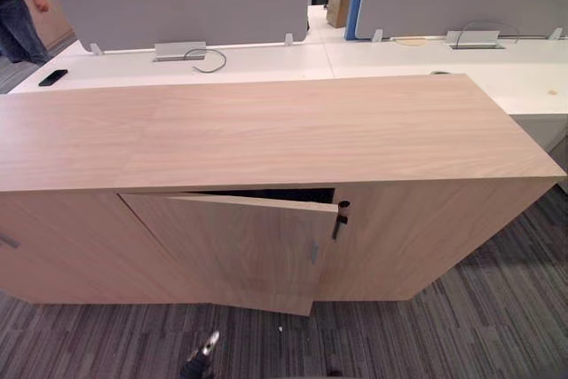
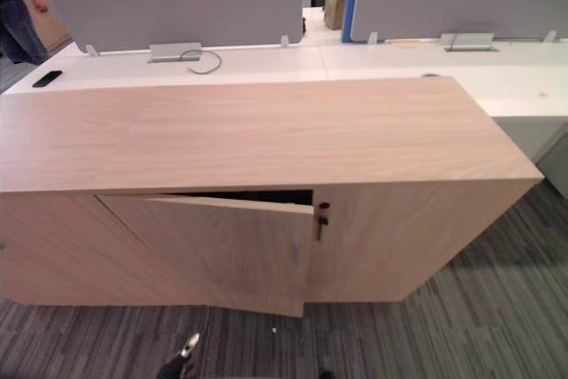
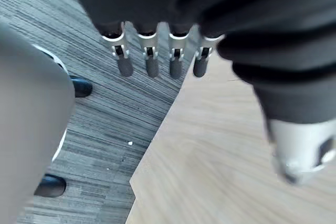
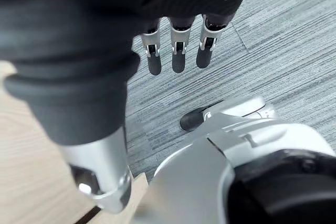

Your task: Walk over to the cabinet, pick up the folder, carry it to the office cabinet, place the folder inside the office cabinet, then close the office cabinet door

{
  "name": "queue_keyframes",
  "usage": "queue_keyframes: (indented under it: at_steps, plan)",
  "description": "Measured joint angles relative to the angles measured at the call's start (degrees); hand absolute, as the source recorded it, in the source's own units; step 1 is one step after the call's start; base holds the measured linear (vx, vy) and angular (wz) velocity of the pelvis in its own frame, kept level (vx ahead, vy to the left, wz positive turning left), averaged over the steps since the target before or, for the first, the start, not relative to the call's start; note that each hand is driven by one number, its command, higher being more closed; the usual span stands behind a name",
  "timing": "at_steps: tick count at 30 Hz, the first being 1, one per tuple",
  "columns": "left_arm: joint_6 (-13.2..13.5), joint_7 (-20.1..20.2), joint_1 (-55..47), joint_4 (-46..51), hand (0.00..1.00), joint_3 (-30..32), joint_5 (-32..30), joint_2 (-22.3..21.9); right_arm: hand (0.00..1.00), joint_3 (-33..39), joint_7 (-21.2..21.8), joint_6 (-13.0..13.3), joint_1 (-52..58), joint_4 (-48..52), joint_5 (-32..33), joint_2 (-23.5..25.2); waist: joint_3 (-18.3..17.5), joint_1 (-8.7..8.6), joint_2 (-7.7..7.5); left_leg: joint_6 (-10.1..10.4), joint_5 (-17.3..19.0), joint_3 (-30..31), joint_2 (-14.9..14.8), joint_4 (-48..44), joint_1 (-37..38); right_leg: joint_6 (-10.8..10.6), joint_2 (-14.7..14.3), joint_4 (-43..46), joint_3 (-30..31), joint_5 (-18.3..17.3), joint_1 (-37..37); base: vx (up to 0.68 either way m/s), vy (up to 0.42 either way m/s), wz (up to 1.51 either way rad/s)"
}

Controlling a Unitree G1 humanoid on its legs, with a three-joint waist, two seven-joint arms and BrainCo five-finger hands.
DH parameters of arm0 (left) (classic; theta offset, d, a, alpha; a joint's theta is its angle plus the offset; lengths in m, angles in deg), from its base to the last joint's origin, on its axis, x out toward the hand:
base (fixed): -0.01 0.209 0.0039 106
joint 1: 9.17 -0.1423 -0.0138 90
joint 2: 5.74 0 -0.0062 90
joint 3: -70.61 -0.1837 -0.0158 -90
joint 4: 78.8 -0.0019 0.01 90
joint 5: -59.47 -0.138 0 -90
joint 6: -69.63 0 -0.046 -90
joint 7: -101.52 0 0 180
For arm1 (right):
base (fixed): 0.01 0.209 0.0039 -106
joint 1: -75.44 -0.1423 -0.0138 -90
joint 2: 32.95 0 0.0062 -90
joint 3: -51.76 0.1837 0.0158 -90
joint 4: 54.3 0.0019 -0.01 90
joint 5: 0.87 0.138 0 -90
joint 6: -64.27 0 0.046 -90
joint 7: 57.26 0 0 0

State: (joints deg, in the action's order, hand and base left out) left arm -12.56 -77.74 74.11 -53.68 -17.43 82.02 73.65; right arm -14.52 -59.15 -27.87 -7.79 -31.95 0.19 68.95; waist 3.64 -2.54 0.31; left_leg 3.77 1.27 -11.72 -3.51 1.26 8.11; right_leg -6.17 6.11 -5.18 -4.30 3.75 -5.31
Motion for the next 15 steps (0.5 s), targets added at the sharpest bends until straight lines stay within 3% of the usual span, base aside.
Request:
queue_keyframes:
  at_steps: [9,15]
  plan:
    - [-0.8,1.4,0.0,0.1,0.0,3.8,-2.6,-0.6,0.0,2.1,-0.3,0.0,-0.6,-0.6,3.0,0.5,-0.3,0.73,-0.26,0.3,-1.0,0.6,-0.5,1.6,0.4,0.0,-0.3,0.0,-2.1,-0.1,0.1,-0.01,-0.006,0.03]
    - [-0.6,0.1,0.5,2.1,0.0,0.8,-6.0,-0.5,0.0,2.1,-1.2,0.0,-0.9,-0.8,4.7,0.7,-0.3,0.83,-0.38,0.4,-1.1,1.3,-0.7,1.8,0.3,0.0,-0.4,0.0,-3.6,-0.1,-0.1,-0.01,-0.006,0.05]
